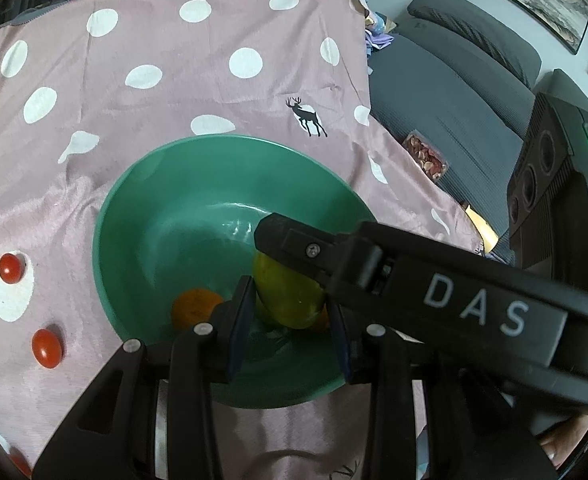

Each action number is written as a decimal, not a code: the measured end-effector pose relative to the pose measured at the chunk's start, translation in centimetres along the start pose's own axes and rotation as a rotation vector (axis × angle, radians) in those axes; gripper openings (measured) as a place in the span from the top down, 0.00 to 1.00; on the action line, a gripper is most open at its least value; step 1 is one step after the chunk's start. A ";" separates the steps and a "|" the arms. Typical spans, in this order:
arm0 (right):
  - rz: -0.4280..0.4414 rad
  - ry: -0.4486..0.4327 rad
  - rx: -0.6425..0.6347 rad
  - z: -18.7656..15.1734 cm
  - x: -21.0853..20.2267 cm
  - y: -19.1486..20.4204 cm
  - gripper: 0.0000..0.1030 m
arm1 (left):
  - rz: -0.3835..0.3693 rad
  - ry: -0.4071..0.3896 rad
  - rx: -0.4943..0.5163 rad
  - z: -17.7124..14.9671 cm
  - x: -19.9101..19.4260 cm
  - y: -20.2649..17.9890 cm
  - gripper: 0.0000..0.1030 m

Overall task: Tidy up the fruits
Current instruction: 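Lower the held green plum into the green bowl with the right gripper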

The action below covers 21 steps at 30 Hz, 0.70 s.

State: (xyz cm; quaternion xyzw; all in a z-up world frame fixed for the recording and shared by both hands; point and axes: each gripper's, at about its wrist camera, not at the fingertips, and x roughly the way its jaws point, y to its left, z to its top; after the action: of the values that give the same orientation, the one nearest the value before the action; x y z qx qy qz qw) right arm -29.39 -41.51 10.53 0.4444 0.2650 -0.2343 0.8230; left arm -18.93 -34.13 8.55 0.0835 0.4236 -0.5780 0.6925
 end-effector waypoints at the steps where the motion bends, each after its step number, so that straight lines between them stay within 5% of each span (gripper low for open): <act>1: -0.003 0.001 0.001 0.0 0.1 0.0 0.64 | -0.002 0.001 -0.002 0.0 0.1 0.0 0.66; 21: -0.034 0.010 0.018 0.1 0.5 -0.3 0.64 | -0.010 0.014 -0.019 -0.3 0.8 0.2 0.66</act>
State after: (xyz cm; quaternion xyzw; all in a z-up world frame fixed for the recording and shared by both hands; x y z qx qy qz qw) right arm -29.17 -41.80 10.07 0.4483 0.2742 -0.2482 0.8138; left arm -18.89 -34.46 7.74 0.0788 0.4343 -0.5767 0.6874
